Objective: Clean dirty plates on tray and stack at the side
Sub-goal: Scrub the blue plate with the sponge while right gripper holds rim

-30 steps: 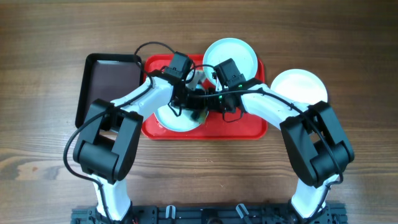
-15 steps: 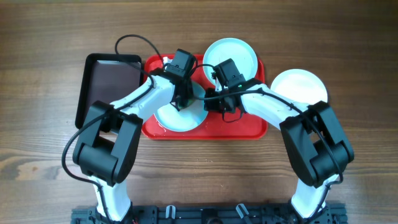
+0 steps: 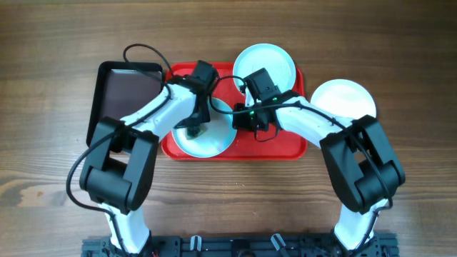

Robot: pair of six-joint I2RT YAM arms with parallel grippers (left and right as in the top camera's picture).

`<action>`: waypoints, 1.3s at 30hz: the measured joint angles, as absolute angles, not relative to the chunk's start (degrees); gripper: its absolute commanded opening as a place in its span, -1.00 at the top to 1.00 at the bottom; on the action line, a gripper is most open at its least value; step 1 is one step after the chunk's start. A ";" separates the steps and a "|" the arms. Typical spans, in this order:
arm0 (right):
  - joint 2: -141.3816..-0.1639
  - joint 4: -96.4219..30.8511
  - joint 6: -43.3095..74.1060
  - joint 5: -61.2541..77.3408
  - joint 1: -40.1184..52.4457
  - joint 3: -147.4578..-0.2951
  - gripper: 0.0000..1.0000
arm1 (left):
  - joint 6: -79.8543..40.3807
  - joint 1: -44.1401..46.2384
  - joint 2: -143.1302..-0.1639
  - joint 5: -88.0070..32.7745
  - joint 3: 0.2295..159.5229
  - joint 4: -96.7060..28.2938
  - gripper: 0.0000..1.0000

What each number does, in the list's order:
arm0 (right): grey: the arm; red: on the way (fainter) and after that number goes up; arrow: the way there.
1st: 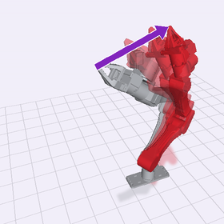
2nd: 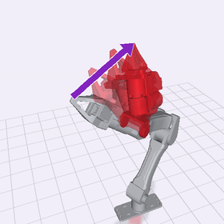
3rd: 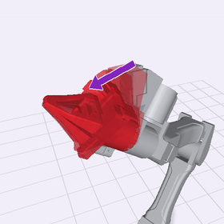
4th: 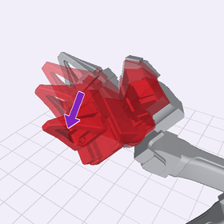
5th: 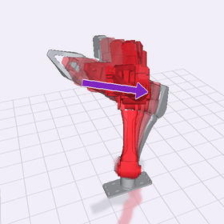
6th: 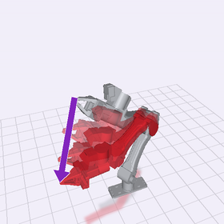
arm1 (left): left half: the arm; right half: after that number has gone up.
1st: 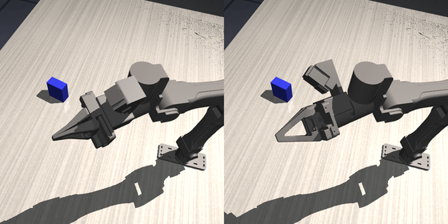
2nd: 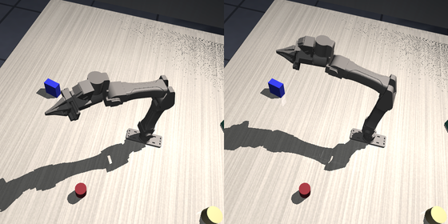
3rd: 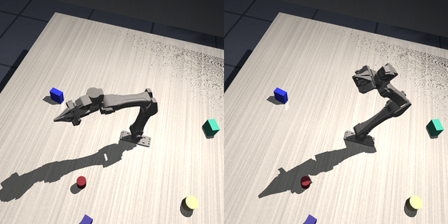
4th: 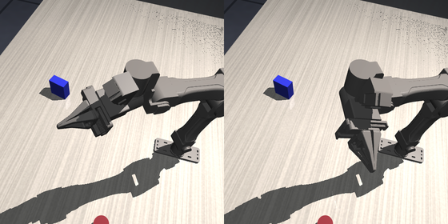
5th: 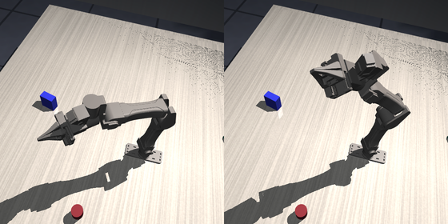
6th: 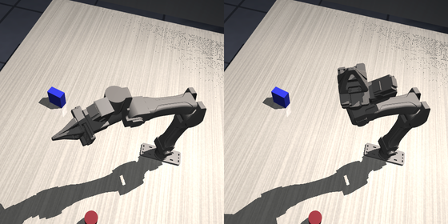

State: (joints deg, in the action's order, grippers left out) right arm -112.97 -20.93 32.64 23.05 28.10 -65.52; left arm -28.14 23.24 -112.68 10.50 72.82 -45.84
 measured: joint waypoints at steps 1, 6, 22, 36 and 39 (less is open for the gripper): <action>-113.21 -20.78 32.25 24.32 27.59 -65.52 0.91 | -26.79 22.28 -112.57 8.67 72.79 -45.52 0.92; -114.10 -19.68 31.33 28.10 25.50 -65.49 0.91 | -18.17 16.25 -112.38 -5.54 72.71 -43.24 0.92; -114.24 -18.96 30.57 29.15 24.91 -65.28 0.91 | -6.87 18.96 -113.40 -29.78 69.30 -41.23 0.92; -114.34 -18.57 30.61 29.17 24.91 -65.28 0.91 | -25.71 19.81 -113.23 -8.14 70.22 -26.15 0.92; -114.34 -18.57 30.61 29.19 24.91 -65.28 0.91 | -31.42 19.81 -112.57 0.86 70.96 -31.75 0.92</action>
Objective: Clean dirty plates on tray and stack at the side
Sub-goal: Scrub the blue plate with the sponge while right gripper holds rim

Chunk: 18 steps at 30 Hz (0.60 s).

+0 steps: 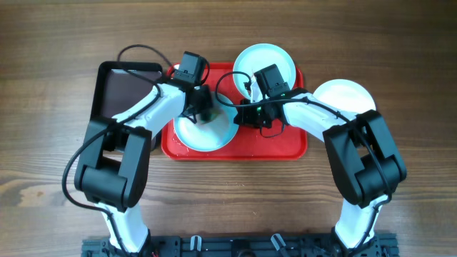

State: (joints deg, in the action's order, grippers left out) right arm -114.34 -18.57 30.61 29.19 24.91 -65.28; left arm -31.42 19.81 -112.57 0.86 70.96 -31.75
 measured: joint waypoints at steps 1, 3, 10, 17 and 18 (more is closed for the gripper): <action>-114.34 -18.52 30.61 29.28 24.91 -65.28 0.91 | -33.76 19.84 -112.38 3.88 71.16 -34.22 0.92; -114.59 -18.15 30.57 30.02 25.23 -65.28 0.91 | -36.62 19.97 -112.16 6.68 71.31 -37.89 0.92; -114.83 -18.35 30.33 31.07 25.69 -65.28 0.91 | -32.69 19.40 -111.94 2.85 71.75 -43.20 0.92; -114.83 -18.59 30.28 31.16 25.28 -65.28 0.91 | -18.70 18.04 -112.22 -19.11 70.78 -43.88 0.92; -114.83 -18.59 30.28 31.16 25.28 -65.28 0.91 | -17.78 18.15 -112.42 -21.52 70.54 -43.48 0.92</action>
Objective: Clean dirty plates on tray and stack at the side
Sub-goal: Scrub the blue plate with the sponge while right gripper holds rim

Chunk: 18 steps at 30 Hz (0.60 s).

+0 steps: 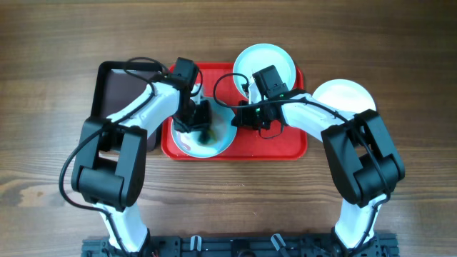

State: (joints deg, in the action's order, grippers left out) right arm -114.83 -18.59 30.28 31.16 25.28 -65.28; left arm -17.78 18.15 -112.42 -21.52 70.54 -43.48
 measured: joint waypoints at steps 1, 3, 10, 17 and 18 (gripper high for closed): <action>-114.83 -18.59 30.26 31.14 25.28 -65.28 0.91 | -16.69 18.24 -112.73 -24.51 70.26 -42.81 0.92; -114.83 -18.61 30.24 31.14 25.28 -65.28 0.91 | -15.53 18.39 -113.25 -28.47 69.76 -41.04 0.92; -114.83 -18.57 30.39 31.09 25.17 -65.28 0.91 | -13.98 18.98 -114.28 -34.17 68.90 -30.50 0.92; -114.83 -18.28 30.79 31.05 25.06 -65.28 0.91 | -21.54 19.57 -114.39 -24.08 68.79 -22.37 0.92; -114.83 -18.24 30.79 31.05 25.06 -65.28 0.91 | -23.05 19.75 -114.17 -21.93 68.97 -22.68 0.92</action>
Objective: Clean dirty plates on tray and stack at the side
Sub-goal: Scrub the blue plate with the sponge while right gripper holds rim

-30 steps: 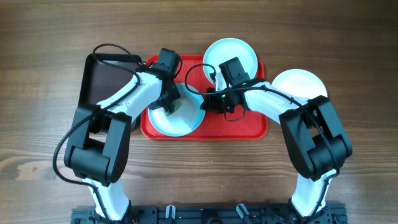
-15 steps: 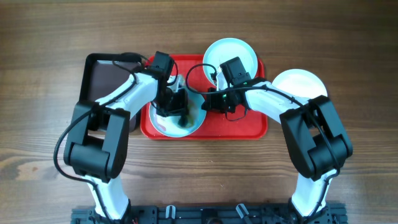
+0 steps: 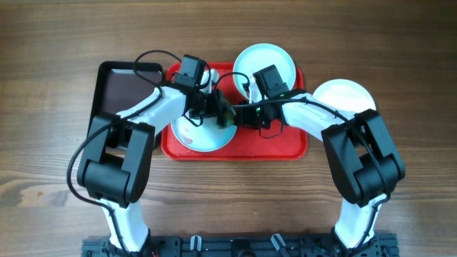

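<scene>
A white plate (image 3: pixel 196 134) lies on the left half of the red tray (image 3: pixel 271 146), with faint reddish smears near its left side. My left gripper (image 3: pixel 220 114) is over the plate's upper right part, shut on a dark green sponge (image 3: pixel 224 113). My right gripper (image 3: pixel 239 116) is at the plate's right rim and appears shut on it, though its fingers are mostly hidden under the wrist. A second white plate (image 3: pixel 275 61) sits at the tray's back right. A third white plate (image 3: pixel 350 96) rests on the table right of the tray.
A black rectangular tray (image 3: pixel 118 89) with a dark inside stands left of the red tray, partly under my left arm. Cables loop above both wrists. Bare wooden table lies in front of the red tray.
My left gripper with the sponge has moved from the plate's lower middle to its upper right, close to the right gripper. The right gripper has stayed at the rim.
The left gripper held the sponge on the plate's lower left, then higher near the middle, then lower again, and now at the upper right. The right gripper stayed at the plate's right rim throughout. The other two plates have not moved.
</scene>
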Robot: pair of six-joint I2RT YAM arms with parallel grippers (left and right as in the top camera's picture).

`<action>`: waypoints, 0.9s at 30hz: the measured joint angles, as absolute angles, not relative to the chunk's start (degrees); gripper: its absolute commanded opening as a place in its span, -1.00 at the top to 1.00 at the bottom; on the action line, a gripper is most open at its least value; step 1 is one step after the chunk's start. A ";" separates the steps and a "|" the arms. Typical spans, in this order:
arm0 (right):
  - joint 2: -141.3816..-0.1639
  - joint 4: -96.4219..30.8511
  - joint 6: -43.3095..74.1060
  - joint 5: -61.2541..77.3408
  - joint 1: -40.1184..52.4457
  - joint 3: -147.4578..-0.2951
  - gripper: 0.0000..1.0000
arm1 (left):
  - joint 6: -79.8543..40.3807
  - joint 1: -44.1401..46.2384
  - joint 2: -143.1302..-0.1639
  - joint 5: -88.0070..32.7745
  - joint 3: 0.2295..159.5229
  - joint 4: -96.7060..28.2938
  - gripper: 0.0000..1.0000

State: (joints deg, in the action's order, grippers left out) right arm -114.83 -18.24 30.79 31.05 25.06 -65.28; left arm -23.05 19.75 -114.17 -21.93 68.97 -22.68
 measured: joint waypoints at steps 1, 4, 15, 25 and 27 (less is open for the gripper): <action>-114.83 -18.22 30.79 31.07 25.06 -65.28 0.91 | -24.38 19.90 -113.93 -19.38 69.14 -23.33 0.92; -114.83 -18.17 30.79 31.07 25.06 -65.30 0.92 | -29.82 20.14 -112.90 -7.25 70.52 -28.82 0.92; -114.98 -17.93 30.55 31.77 26.00 -65.28 0.91 | -39.53 20.56 -112.05 12.60 71.66 -47.83 0.92; -114.98 -18.24 29.89 31.51 24.53 -65.30 0.92 | -22.26 17.63 -111.81 -12.73 71.40 -49.60 0.92; -114.96 -18.24 29.80 31.48 24.53 -65.30 0.92 | -17.93 17.87 -112.27 -20.69 70.65 -49.54 0.92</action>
